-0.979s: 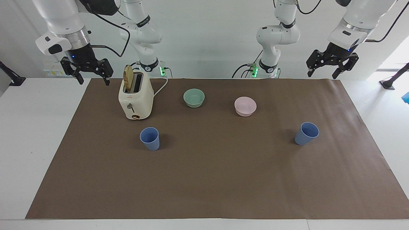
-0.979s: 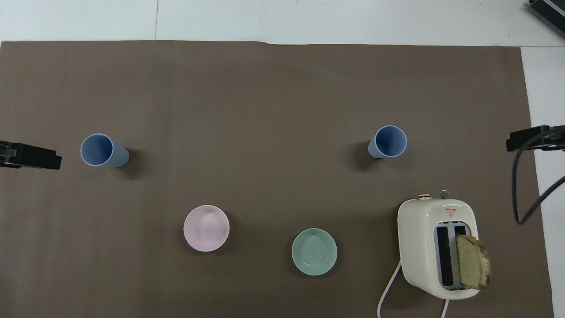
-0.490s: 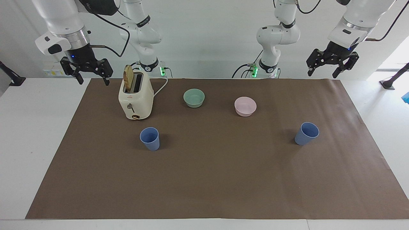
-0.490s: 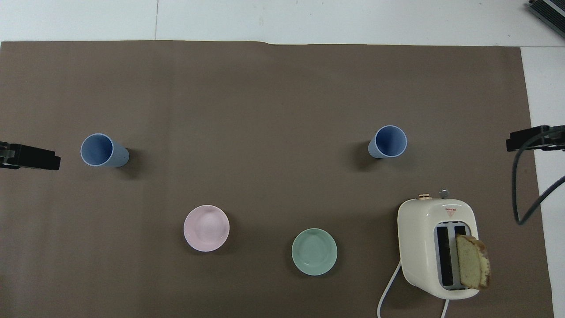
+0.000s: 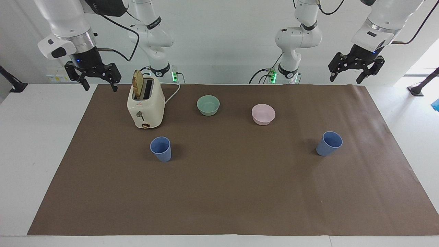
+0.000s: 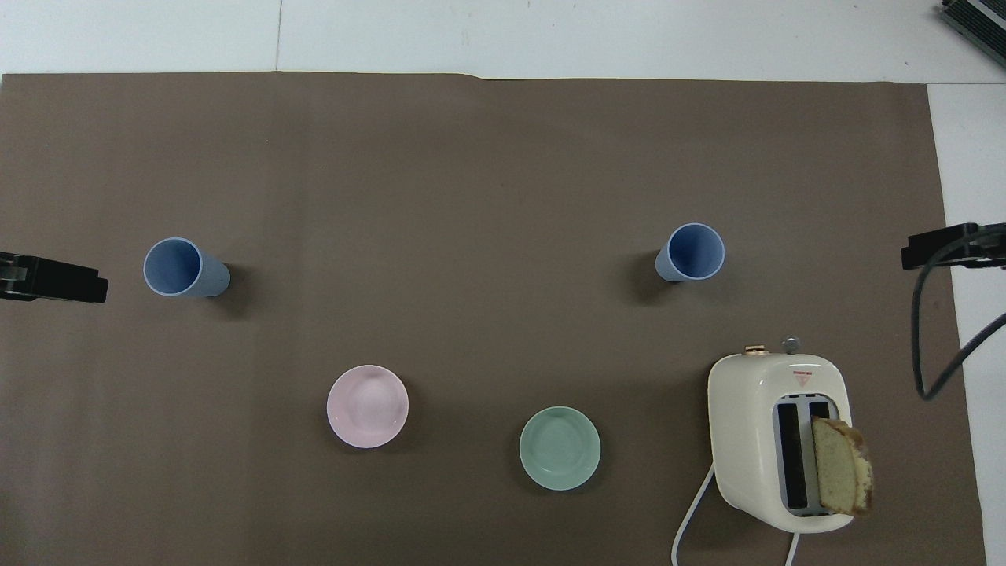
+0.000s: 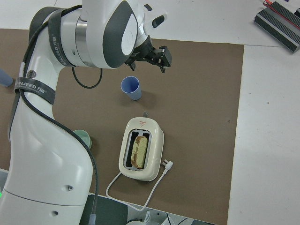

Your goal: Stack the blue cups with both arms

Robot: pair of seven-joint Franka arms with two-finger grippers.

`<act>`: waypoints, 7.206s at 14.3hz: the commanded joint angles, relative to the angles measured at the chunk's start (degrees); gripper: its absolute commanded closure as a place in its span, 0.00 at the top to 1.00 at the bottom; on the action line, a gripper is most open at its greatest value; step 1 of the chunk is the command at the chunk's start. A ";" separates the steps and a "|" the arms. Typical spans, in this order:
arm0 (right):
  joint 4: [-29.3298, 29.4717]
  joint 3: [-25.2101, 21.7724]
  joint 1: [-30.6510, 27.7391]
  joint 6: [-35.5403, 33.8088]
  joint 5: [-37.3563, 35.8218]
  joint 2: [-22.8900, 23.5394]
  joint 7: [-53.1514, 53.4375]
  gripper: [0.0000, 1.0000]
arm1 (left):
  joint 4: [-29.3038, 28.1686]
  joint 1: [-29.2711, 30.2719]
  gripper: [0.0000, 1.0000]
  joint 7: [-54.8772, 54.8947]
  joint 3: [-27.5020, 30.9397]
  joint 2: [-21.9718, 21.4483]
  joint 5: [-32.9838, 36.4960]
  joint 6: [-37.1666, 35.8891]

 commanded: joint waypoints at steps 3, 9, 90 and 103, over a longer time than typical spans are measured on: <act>-1.60 0.34 -0.58 0.71 0.18 -1.34 -0.95 1.00 | -5.87 1.48 1.00 0.42 0.23 -0.44 -0.78 4.99; -1.60 0.34 -0.32 0.71 0.18 -1.34 -0.86 1.00 | -7.38 4.20 1.00 0.16 0.31 4.47 -0.78 12.74; -9.86 0.78 3.37 17.47 3.52 6.30 0.54 1.00 | -15.29 -12.77 1.00 -17.10 1.11 5.10 1.60 23.40; -15.57 0.87 7.93 33.31 3.52 16.07 0.89 1.00 | -6.00 -1.42 1.00 0.06 1.02 3.78 1.50 10.58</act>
